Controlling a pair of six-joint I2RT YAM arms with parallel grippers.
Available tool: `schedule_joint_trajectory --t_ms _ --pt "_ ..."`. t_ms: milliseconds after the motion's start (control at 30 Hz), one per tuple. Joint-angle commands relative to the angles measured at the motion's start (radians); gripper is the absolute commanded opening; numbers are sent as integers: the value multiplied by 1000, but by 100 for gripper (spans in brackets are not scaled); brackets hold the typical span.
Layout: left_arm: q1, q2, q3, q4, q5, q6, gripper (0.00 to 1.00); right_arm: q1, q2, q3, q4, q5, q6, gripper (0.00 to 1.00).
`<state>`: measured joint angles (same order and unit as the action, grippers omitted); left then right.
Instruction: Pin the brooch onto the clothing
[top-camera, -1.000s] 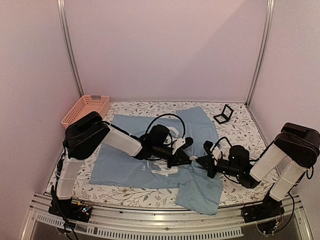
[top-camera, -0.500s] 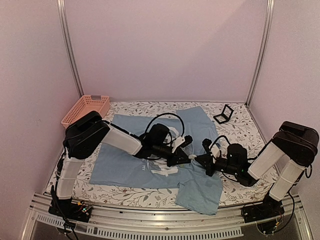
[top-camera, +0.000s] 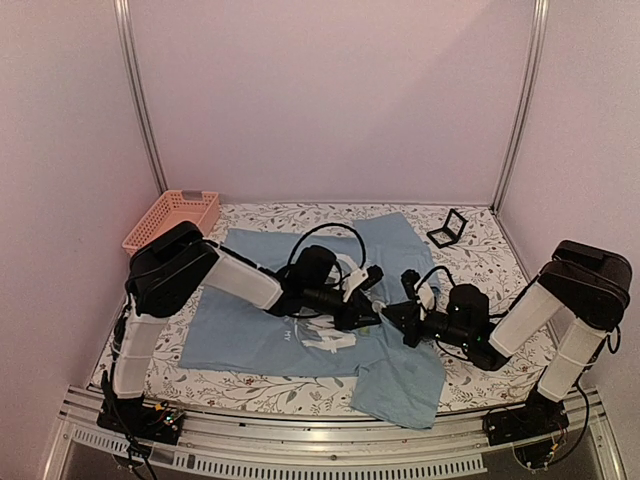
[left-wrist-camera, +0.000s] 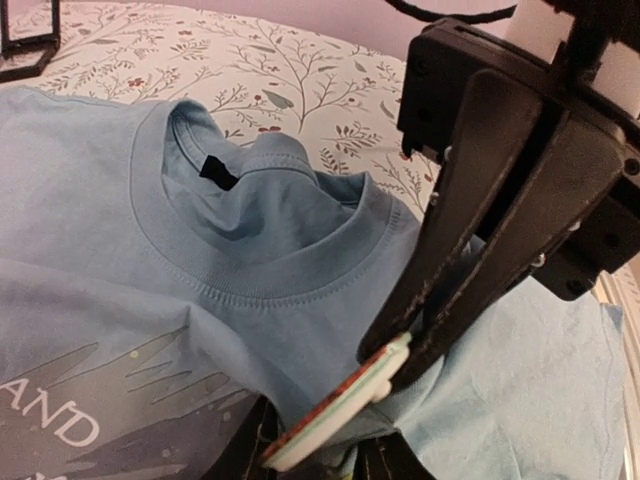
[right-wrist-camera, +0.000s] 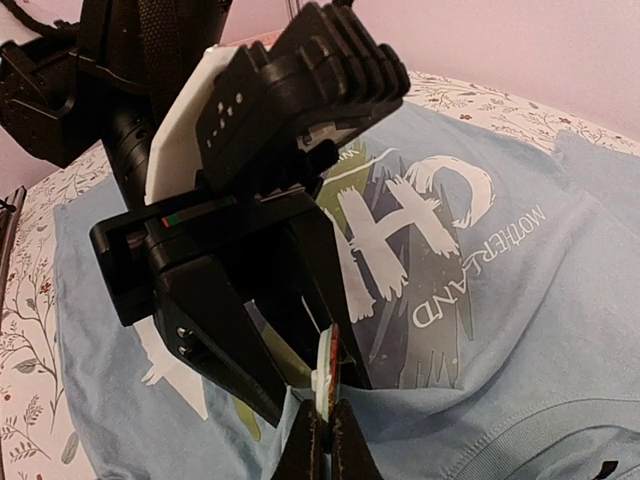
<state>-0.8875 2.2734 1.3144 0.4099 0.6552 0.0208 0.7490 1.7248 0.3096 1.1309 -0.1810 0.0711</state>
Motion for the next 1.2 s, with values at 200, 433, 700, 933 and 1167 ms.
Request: schedule_joint_trajectory --t_ms 200,433,700,933,1167 --pt "-23 -49 -32 82 -10 -14 24 29 -8 39 126 -35 50 0" --pt "-19 -72 -55 80 -13 -2 30 24 -22 26 125 -51 50 0" --pt "1 -217 -194 68 -10 171 50 -10 -25 9 99 -165 4 0" --pt "20 -218 -189 82 61 191 56 -66 -2 21 98 -304 -27 0" --pt "43 -198 -171 40 71 225 35 -89 13 29 98 -364 -35 0"
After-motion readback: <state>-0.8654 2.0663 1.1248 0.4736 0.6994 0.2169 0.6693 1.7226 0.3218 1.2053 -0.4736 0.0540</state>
